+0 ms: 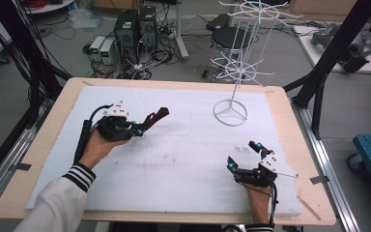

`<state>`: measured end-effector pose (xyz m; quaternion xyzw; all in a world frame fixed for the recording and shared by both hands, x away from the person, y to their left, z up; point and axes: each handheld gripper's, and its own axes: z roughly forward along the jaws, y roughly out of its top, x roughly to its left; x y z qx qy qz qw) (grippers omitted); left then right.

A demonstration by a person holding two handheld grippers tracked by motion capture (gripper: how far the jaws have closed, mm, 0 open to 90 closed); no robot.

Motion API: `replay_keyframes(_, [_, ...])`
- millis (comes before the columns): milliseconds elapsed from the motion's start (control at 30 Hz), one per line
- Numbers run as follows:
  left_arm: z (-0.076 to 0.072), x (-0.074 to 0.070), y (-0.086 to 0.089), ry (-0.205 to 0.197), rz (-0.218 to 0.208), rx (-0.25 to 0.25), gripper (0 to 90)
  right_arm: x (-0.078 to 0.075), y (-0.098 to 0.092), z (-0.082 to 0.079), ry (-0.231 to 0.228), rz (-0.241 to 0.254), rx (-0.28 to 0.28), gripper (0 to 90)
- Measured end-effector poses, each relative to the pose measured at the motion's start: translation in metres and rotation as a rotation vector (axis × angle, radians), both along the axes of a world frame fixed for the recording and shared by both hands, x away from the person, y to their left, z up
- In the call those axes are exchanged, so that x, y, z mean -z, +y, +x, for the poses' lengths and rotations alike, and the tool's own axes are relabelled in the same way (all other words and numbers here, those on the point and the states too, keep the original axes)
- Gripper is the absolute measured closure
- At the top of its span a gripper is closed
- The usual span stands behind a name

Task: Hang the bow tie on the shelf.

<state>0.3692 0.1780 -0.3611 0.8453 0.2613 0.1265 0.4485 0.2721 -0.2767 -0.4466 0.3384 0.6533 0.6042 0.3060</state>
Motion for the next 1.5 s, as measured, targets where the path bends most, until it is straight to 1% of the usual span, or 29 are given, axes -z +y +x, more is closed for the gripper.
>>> replay_keyframes(33, [-0.001,-0.001,-0.001,-0.002,-0.013,0.005,79.4,-0.004,0.002,0.000,0.004,-0.001,-0.022,1.6])
replay_keyframes(200, [-0.007,-0.005,-0.002,-0.009,-0.048,0.046,79.4,-0.015,0.004,0.002,-0.003,-0.014,-0.059,1.6])
replay_keyframes(233, [-0.009,-0.007,-0.002,-0.010,-0.071,0.061,79.4,-0.022,0.005,0.002,0.007,-0.016,-0.082,1.6])
replay_keyframes(267, [-0.009,-0.007,-0.002,-0.010,-0.071,0.061,79.4,-0.025,0.006,0.003,0.004,-0.017,-0.098,1.6])
replay_keyframes(300, [-0.009,-0.008,-0.001,-0.011,-0.080,0.070,79.4,-0.025,0.006,0.003,0.004,-0.017,-0.098,1.6])
replay_keyframes(333, [-0.011,-0.009,-0.002,-0.009,-0.101,0.083,79.4,-0.032,0.007,0.006,0.010,-0.007,-0.133,1.6])
replay_keyframes(367, [-0.011,-0.009,-0.002,-0.009,-0.101,0.083,79.4,-0.032,0.007,0.006,0.010,-0.007,-0.133,1.6])
replay_keyframes(400, [-0.012,-0.010,-0.002,-0.007,-0.106,0.091,79.4,-0.039,0.010,0.008,0.021,-0.020,-0.165,1.6])
replay_keyframes(433, [-0.012,-0.010,-0.002,-0.004,-0.111,0.096,79.4,-0.039,0.010,0.008,0.021,-0.020,-0.165,1.6])
replay_keyframes(467, [-0.013,-0.011,-0.003,-0.001,-0.119,0.104,79.4,-0.046,0.013,0.011,0.023,-0.039,-0.200,1.6])
replay_keyframes(533, [-0.015,-0.011,-0.004,0.003,-0.126,0.118,79.4,-0.049,0.016,0.012,0.033,-0.050,-0.207,1.7])
replay_keyframes(567, [-0.015,-0.011,-0.005,0.011,-0.133,0.122,79.4,-0.055,0.020,0.015,0.043,-0.083,-0.234,1.7])
replay_keyframes(633, [-0.017,-0.011,-0.007,0.014,-0.150,0.143,79.5,-0.059,0.025,0.017,0.040,-0.108,-0.257,1.6])
replay_keyframes(667, [-0.017,-0.011,-0.007,0.014,-0.150,0.143,79.4,-0.059,0.025,0.017,0.040,-0.108,-0.257,1.6])
replay_keyframes(700, [-0.017,-0.011,-0.008,0.015,-0.153,0.151,79.4,-0.063,0.030,0.020,0.048,-0.109,-0.292,1.7])
replay_keyframes(767, [-0.018,-0.011,-0.011,0.020,-0.164,0.164,79.5,-0.065,0.034,0.022,0.051,-0.102,-0.321,1.6])
replay_keyframes(867, [-0.019,-0.012,-0.012,0.023,-0.180,0.184,79.4,-0.071,0.038,0.025,0.035,-0.107,-0.347,1.7])
replay_keyframes(933, [-0.020,-0.012,-0.013,0.028,-0.198,0.198,79.4,-0.075,0.039,0.027,0.040,-0.095,-0.362,1.6])
replay_keyframes(967, [-0.020,-0.012,-0.012,0.031,-0.204,0.206,79.4,-0.075,0.039,0.027,0.040,-0.095,-0.362,1.6])
replay_keyframes(1000, [-0.020,-0.012,-0.013,0.029,-0.216,0.226,79.4,-0.079,0.041,0.030,0.031,-0.100,-0.384,1.7])
replay_keyframes(1033, [-0.020,-0.012,-0.013,0.029,-0.216,0.226,79.4,-0.079,0.041,0.030,0.031,-0.100,-0.384,1.7])
replay_keyframes(1067, [-0.020,-0.012,-0.013,0.032,-0.224,0.237,79.4,-0.081,0.043,0.030,0.028,-0.102,-0.396,1.7])
replay_keyframes(1100, [-0.020,-0.012,-0.014,0.035,-0.229,0.249,79.4,-0.086,0.047,0.032,0.024,-0.098,-0.442,1.7])
replay_keyframes(1133, [-0.021,-0.012,-0.015,0.041,-0.240,0.252,79.4,-0.088,0.049,0.033,0.030,-0.098,-0.456,1.7])
replay_keyframes(1167, [-0.021,-0.012,-0.015,0.041,-0.237,0.262,79.4,-0.090,0.051,0.034,0.022,-0.099,-0.472,1.7])
replay_keyframes(1233, [-0.023,-0.011,-0.018,0.050,-0.252,0.278,79.5,-0.094,0.057,0.037,0.029,-0.107,-0.502,1.7])
replay_keyframes(1333, [-0.024,-0.012,-0.019,0.052,-0.249,0.292,79.5,-0.099,0.062,0.039,0.030,-0.112,-0.525,1.7])
replay_keyframes(1400, [-0.024,-0.012,-0.020,0.052,-0.257,0.299,79.5,-0.104,0.067,0.041,0.023,-0.129,-0.533,1.9])
replay_keyframes(1500, [-0.025,-0.012,-0.020,0.062,-0.268,0.306,79.5,-0.112,0.078,0.047,0.011,-0.143,-0.569,1.9])
